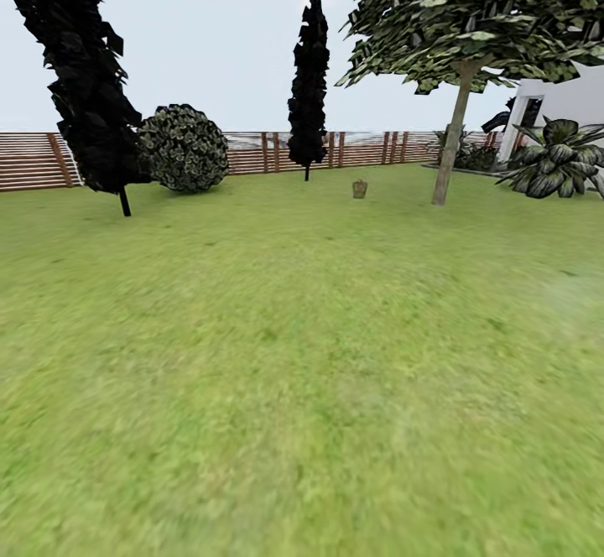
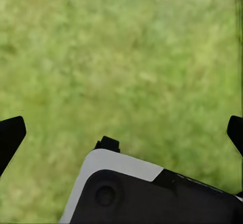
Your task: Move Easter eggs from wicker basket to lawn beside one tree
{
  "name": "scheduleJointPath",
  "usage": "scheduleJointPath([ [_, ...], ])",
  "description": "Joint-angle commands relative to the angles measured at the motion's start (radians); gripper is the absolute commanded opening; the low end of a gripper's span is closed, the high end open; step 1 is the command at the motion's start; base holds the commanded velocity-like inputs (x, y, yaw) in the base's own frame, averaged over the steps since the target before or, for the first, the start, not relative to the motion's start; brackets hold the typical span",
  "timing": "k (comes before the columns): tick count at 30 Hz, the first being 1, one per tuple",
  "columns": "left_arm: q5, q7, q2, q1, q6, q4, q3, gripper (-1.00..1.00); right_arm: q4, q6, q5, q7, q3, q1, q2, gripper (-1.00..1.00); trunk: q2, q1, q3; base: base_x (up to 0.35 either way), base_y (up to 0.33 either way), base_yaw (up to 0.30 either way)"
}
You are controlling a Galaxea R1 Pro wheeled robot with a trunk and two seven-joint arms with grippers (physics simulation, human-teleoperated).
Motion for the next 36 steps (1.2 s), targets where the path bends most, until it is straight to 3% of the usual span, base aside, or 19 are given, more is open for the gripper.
scheduleJointPath([
  [1,0.009,0.0,0.0,-0.001,-0.005,0.001,-0.001,1.0,0.001,-0.003,-0.001,0.0,-0.002,-0.001,0.0,1.0,-0.002,0.001,-0.002,0.331,-0.102,0.0],
  [36,0.007,0.0,-0.001,-0.001,-0.011,0.002,-0.001,1.0,0.001,-0.003,-0.001,0.0,-0.002,-0.001,0.0,1.0,-0.002,0.001,-0.008,0.331,-0.103,0.03],
])
